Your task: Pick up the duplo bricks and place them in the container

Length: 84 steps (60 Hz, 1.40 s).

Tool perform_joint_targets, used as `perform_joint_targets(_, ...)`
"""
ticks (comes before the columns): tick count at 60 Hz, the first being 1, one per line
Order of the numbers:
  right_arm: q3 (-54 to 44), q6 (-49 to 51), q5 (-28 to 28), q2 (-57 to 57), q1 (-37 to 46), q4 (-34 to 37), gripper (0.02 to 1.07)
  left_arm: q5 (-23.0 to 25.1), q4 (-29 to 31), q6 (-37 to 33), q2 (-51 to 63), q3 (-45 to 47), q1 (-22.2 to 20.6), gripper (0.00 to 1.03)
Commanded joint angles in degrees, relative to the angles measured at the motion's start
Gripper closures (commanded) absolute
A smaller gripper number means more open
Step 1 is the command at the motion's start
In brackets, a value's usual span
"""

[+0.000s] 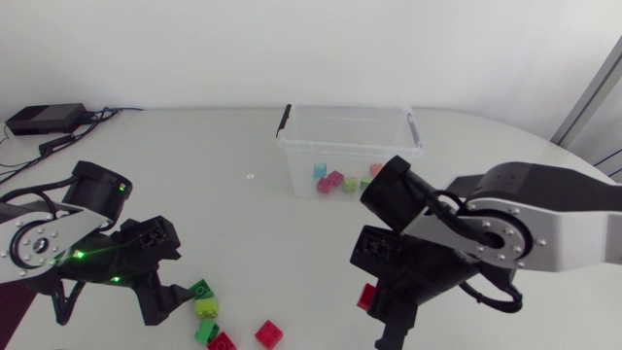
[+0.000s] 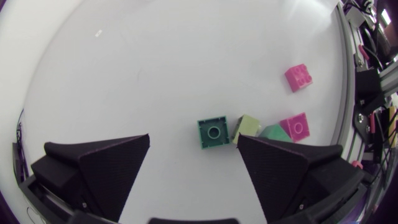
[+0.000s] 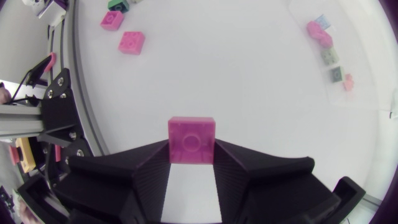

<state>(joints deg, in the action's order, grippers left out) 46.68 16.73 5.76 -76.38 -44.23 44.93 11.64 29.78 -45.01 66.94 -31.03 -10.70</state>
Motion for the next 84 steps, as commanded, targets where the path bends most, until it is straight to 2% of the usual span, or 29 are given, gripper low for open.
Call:
perform_joint_targets(1, 0.9, 1.0, 0.0, 1.5, 0.3, 1.7, 0.93, -1.0, -1.7, 1.7, 2.2, 2.3, -0.9, 0.05)
perform_joint_targets(9, 0.3, 0.7, 0.0, 2.6, 0.3, 2.3, 0.93, -2.1, -4.8, 2.8, 3.6, 3.2, -2.2, 0.05)
perform_joint_targets(25, -1.4, 0.4, 0.0, 3.4, 0.2, 2.5, 0.92, -2.2, -4.7, 6.3, 0.7, 5.4, -8.7, 0.05)
perform_joint_targets(30, -1.8, 0.3, 0.1, 3.4, 0.1, 2.4, 0.92, -2.3, -5.2, 6.4, 0.5, 4.5, -7.4, 0.05)
perform_joint_targets(37, -2.6, 0.2, 0.4, 3.6, -0.1, 2.0, 0.92, -2.3, -7.2, 4.2, 1.6, 3.4, -2.8, 0.05)
perform_joint_targets(49, -3.2, 0.6, 0.6, 4.0, 0.1, 1.9, 0.92, -2.3, -8.4, 2.7, 3.2, 3.0, -0.7, 0.05)
perform_joint_targets(57, -3.4, 0.8, 0.9, 4.3, 0.3, 1.9, 0.92, -2.3, -8.7, 2.5, 5.3, 3.3, -1.6, 0.05)
perform_joint_targets(69, -3.8, 1.5, 1.1, 4.7, 1.2, 2.0, 0.92, -2.4, -8.4, 5.8, 3.7, 4.6, -8.0, 0.05)
perform_joint_targets(84, -4.8, 2.0, 1.9, 5.6, 2.0, 1.9, 0.92, -4.0, -10.2, 5.9, 8.6, 4.5, -7.7, 0.05)
